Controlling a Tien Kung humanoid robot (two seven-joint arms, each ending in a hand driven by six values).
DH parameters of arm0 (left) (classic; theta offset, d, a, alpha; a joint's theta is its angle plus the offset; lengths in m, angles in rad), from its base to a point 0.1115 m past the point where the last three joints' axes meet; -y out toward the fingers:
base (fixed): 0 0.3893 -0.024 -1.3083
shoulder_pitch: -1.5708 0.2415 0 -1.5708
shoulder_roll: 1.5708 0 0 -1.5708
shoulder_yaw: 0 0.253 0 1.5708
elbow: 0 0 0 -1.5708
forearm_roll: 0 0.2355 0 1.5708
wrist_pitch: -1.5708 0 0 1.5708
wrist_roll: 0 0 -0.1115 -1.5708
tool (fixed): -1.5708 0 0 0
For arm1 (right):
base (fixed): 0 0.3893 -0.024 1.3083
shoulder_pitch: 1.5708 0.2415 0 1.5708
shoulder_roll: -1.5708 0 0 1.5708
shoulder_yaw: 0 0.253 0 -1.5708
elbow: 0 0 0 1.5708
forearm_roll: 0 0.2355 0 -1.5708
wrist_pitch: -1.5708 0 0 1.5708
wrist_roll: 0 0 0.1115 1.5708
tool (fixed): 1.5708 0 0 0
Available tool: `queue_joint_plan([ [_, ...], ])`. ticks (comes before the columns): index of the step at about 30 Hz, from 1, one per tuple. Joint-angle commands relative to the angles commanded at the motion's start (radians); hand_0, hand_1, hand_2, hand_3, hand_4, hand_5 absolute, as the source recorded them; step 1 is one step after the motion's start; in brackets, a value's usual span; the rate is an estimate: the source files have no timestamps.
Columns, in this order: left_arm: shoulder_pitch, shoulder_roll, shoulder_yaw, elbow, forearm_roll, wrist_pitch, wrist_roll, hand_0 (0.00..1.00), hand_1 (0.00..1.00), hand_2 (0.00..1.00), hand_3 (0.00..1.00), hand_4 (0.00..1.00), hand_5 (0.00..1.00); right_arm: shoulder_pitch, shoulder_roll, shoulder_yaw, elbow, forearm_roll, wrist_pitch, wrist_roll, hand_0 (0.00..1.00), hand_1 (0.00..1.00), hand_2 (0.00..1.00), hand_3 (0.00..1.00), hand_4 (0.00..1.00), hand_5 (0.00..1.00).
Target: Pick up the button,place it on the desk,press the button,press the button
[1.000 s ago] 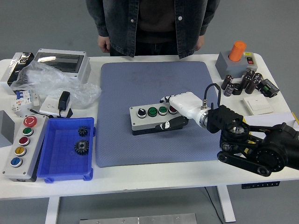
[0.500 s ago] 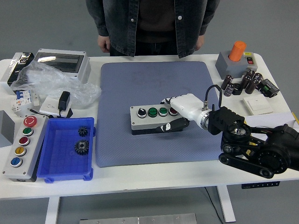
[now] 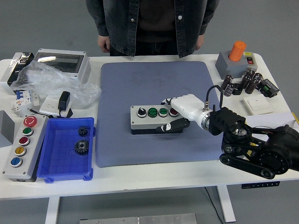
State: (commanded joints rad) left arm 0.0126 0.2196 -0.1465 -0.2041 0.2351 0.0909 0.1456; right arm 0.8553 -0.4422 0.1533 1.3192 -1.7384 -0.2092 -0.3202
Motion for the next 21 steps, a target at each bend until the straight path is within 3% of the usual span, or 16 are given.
queue_joint_plan([
  [11, 0.000, -0.003, 0.002, 0.001, -0.007, -0.003, 0.000, 0.665, 0.692, 0.623, 0.634, 0.569, 0.385, -0.018, -0.021, 0.098, 0.038, 0.013, 0.010, 0.046, 0.571, 0.699, 0.798, 0.890, 0.998, 0.793],
  [12, -0.001, -0.003, 0.002, 0.001, -0.007, -0.003, -0.001, 0.665, 0.692, 0.623, 0.633, 0.569, 0.385, -0.027, -0.029, 0.115, 0.052, 0.015, 0.007, 0.048, 0.793, 0.860, 0.962, 0.998, 0.998, 0.829],
  [17, -0.003, 0.000, 0.003, 0.002, -0.008, -0.004, -0.002, 0.665, 0.692, 0.623, 0.633, 0.569, 0.385, -0.119, -0.100, 0.230, 0.159, -0.033, -0.020, 0.027, 0.793, 0.860, 0.962, 0.998, 0.998, 0.829],
  [18, -0.003, 0.001, 0.004, 0.002, -0.009, -0.004, -0.002, 0.665, 0.693, 0.623, 0.633, 0.569, 0.384, -0.137, -0.113, 0.250, 0.178, -0.052, -0.025, 0.017, 0.878, 0.945, 0.998, 0.998, 0.998, 0.891],
  [21, -0.002, 0.002, 0.004, 0.002, -0.009, -0.005, -0.002, 0.665, 0.693, 0.623, 0.633, 0.569, 0.384, -0.200, -0.160, 0.322, 0.249, -0.126, -0.044, -0.027, 0.878, 0.945, 0.998, 0.998, 0.998, 0.891],
])
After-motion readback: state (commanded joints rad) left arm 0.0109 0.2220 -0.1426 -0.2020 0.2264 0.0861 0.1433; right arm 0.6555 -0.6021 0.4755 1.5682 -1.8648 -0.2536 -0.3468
